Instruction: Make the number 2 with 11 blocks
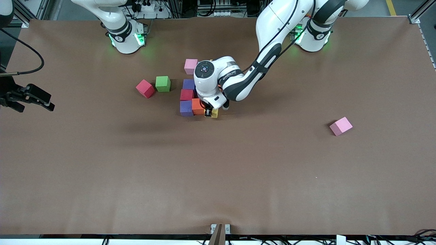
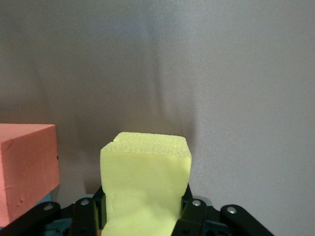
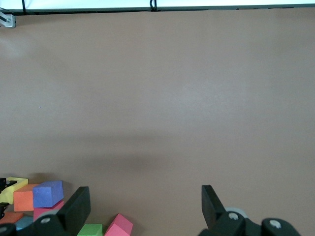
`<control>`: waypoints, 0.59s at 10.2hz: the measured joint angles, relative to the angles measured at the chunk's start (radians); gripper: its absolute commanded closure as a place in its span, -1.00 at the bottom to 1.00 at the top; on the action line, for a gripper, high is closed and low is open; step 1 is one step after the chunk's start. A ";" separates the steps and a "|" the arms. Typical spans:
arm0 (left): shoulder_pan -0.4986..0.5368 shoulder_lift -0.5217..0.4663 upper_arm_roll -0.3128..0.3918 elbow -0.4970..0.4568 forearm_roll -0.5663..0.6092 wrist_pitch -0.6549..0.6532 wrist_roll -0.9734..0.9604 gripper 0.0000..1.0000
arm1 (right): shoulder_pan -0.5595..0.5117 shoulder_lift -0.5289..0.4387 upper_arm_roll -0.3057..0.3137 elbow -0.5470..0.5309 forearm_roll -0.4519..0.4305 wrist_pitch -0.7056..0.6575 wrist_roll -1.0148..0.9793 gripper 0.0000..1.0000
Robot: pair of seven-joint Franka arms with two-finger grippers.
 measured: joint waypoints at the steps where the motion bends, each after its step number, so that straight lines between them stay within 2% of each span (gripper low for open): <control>1: -0.002 0.000 0.000 0.000 -0.002 0.000 0.000 1.00 | 0.000 0.000 0.000 0.000 0.000 0.000 0.000 -1.00; 2: -0.004 0.000 0.000 0.000 -0.002 0.000 0.000 1.00 | 0.000 0.000 0.000 0.000 0.000 0.000 0.000 -1.00; 3: -0.004 0.000 0.000 0.000 -0.002 0.000 0.000 -0.09 | 0.000 0.000 0.000 0.000 0.000 0.000 0.000 -1.00; 4: -0.004 0.000 0.000 0.000 -0.002 0.000 0.000 -0.99 | 0.000 0.000 0.000 0.000 0.000 0.000 0.000 -1.00; 6: -0.008 0.002 -0.001 0.000 -0.002 -0.001 0.000 -1.00 | 0.000 0.000 0.000 0.000 0.000 0.000 0.000 -1.00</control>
